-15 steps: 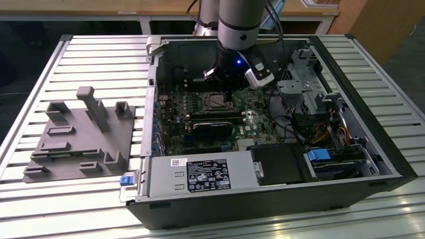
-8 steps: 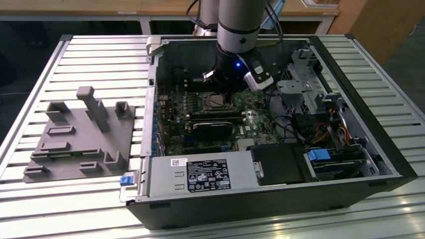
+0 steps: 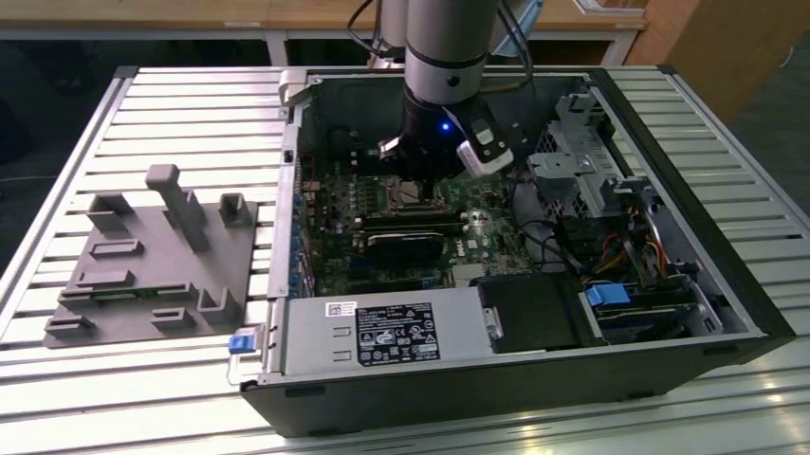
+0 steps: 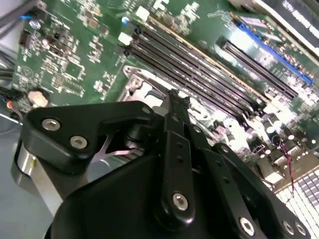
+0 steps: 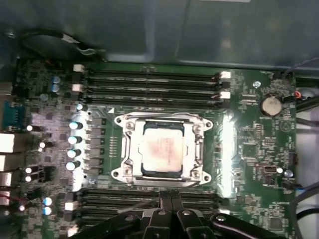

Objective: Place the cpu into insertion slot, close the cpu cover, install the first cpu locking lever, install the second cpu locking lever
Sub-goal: 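Install the second cpu locking lever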

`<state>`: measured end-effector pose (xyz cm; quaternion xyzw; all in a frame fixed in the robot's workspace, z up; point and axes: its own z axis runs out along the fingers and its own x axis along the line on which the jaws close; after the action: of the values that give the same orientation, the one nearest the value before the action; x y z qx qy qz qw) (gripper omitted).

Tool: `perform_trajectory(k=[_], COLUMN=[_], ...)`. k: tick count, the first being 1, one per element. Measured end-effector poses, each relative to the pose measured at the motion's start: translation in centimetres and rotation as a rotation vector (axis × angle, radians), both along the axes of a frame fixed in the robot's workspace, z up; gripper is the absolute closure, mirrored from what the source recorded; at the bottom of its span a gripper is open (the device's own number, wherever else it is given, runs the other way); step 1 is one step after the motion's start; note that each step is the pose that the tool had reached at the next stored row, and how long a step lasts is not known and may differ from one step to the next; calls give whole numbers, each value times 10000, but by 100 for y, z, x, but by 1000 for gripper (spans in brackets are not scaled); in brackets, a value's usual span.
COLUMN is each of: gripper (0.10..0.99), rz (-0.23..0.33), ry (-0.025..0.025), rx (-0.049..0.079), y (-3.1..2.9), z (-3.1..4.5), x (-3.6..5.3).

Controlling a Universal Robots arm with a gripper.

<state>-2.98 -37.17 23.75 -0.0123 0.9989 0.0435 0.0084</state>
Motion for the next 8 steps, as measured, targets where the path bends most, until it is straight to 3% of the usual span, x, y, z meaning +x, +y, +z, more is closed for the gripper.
perform_trajectory(k=[5, 8], gripper=[980, 980], rz=[1, 1], ry=[-1, -2], rx=[221, 280], y=[-41, -79], z=[0, 0], x=[-71, -105])
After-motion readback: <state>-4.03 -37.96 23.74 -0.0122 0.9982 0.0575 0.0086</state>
